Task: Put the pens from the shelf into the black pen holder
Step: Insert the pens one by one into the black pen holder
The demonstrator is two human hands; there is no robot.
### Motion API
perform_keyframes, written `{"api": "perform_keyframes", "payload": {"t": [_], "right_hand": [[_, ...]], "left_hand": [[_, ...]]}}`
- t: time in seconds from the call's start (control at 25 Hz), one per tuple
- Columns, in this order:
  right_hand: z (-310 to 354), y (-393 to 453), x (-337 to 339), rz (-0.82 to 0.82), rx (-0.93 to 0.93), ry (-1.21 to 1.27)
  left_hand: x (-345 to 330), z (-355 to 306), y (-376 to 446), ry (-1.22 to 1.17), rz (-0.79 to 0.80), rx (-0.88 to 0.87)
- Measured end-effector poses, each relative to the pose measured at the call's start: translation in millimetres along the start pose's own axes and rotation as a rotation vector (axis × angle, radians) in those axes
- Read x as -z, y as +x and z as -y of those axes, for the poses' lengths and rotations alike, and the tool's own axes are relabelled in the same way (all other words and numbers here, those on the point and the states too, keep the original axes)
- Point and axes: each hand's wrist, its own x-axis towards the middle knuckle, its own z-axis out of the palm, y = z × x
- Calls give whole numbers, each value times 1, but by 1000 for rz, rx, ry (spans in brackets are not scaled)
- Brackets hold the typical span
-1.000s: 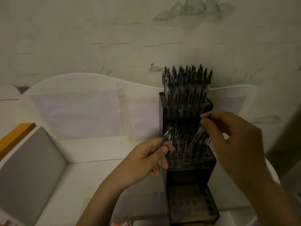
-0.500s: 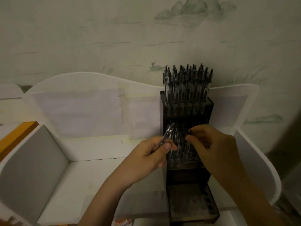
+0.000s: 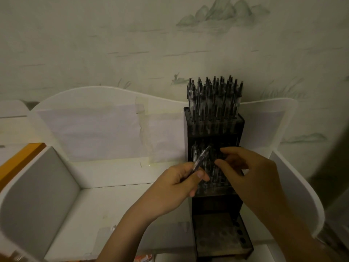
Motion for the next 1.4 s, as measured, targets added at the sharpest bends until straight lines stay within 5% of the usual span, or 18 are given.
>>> {"api": "perform_keyframes", "payload": {"t": [0.36, 0.76, 1.0, 1.24, 1.4], "right_hand": [[-2, -6, -5, 7, -36, 57], [21, 5, 21, 122, -296, 729], [26, 0, 14, 281, -260, 575], [17, 13, 41, -66, -261, 614], [6, 8, 45, -96, -38, 221]], "left_hand": [[-6, -1, -2, 40, 7, -3], [-17, 1, -2, 106, -9, -11], [-26, -2, -2, 159, -23, -29], [-19, -1, -15, 201, -197, 48], [-15, -1, -32, 342, -368, 56]]}}
